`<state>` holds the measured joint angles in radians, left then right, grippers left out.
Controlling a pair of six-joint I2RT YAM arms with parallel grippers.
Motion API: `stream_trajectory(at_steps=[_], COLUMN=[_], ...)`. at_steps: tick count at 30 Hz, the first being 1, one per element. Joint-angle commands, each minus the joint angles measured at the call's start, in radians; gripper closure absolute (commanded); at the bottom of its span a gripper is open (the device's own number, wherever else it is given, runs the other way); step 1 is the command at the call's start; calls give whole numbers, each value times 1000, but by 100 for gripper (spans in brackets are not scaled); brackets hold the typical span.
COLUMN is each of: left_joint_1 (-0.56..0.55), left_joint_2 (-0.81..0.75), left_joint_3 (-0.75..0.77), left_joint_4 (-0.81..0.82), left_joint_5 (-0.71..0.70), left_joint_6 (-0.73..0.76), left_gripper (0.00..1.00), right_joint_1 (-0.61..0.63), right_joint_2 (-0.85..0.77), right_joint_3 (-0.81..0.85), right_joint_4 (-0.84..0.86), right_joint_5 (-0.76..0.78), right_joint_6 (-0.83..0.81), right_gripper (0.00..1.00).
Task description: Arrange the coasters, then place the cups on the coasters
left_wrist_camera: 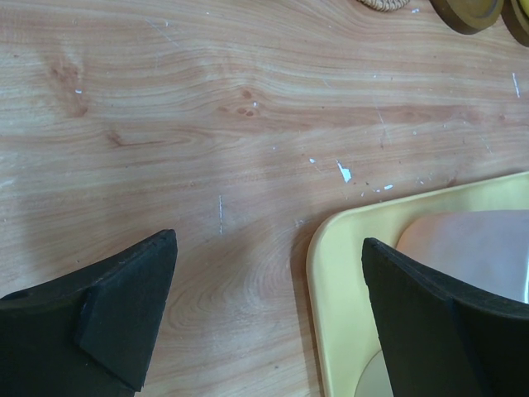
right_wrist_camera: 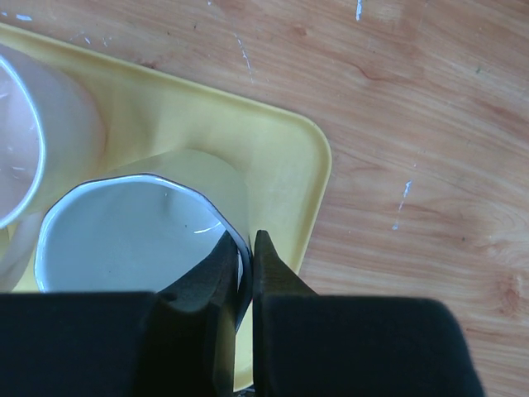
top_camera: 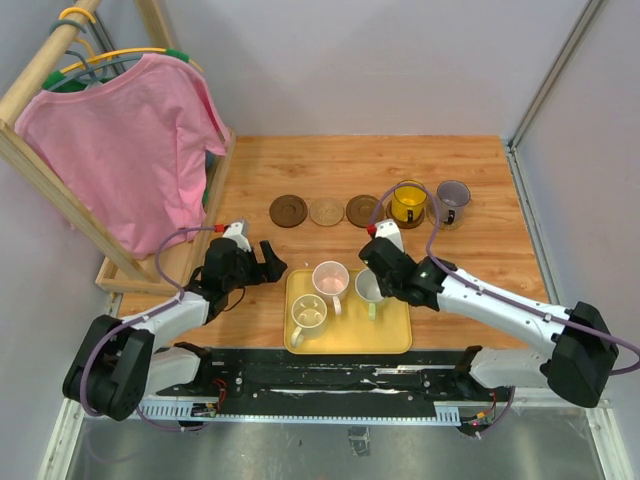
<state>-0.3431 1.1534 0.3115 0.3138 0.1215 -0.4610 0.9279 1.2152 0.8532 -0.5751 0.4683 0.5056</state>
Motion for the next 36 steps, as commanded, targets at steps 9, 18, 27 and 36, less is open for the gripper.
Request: stream_trajectory(at_steps=[9, 18, 27, 36], left_joint_1=[-7, -7, -7, -8], left_joint_2=[38, 46, 46, 28], left_joint_3=[25, 19, 11, -4], left_joint_4=[45, 57, 64, 64], left_joint_5=[-1, 5, 8, 15], left_joint_6=[2, -1, -3, -1], left_gripper=[3, 3, 3, 3], right_joint_1=[-104, -100, 31, 135], right_joint_2=[33, -66, -127, -47], right_joint_3=[9, 80, 34, 13], right_joint_4=[126, 50, 21, -6], right_joint_5=[-93, -73, -52, 29], right_joint_6=[-129, -76, 115, 282], right_gripper=[56, 13, 2, 2])
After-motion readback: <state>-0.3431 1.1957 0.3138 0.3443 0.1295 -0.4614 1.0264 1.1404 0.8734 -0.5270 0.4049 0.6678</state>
